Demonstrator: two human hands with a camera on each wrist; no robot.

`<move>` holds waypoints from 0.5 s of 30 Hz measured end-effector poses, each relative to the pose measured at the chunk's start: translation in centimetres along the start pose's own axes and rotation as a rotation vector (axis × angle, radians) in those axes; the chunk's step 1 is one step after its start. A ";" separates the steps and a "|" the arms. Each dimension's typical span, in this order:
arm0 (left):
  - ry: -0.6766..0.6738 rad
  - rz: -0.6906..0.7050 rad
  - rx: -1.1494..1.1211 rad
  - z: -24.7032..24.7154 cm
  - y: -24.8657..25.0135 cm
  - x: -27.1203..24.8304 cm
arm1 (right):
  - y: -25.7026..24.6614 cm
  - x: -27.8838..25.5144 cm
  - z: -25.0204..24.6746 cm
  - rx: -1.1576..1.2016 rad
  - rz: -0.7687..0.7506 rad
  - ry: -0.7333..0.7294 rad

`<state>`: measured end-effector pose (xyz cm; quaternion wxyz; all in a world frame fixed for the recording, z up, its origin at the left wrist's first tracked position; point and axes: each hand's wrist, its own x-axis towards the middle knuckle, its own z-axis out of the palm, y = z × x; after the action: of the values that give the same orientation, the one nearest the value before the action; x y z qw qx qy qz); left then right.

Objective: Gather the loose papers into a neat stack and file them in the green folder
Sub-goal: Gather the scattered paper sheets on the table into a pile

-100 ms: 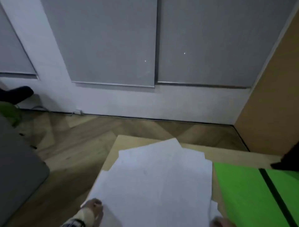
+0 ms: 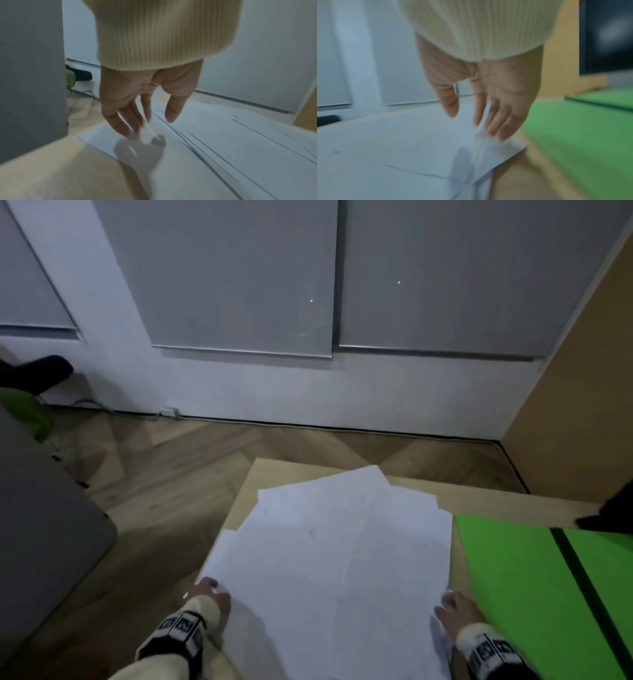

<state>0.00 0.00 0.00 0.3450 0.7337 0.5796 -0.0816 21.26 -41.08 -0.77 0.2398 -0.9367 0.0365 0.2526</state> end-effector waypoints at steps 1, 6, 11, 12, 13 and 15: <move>0.054 -0.044 0.057 -0.3 0.9 -0.5 | -1.1 0.3 -0.1 0.002 0.069 0.033; 0.139 -0.233 0.161 0.3 1.3 -1.8 | -3.1 -1.2 1.1 0.025 0.358 0.174; 0.144 -0.267 0.191 0.3 1.9 -1.5 | -3.6 -0.5 2.1 0.061 0.387 0.194; 0.136 -0.270 0.178 0.1 2.1 -1.5 | -3.5 -0.3 2.2 0.065 0.391 0.186; 0.123 -0.263 0.160 0.1 2.3 -1.2 | -3.4 -0.1 2.1 0.057 0.380 0.181; 0.078 -0.258 0.151 0.0 3.0 -1.1 | -3.7 0.2 1.6 -0.018 0.367 0.154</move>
<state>2.34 -1.12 1.80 0.2527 0.6795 0.6744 -0.1401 21.42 -37.06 -0.45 0.1777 -0.9329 0.2228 0.2201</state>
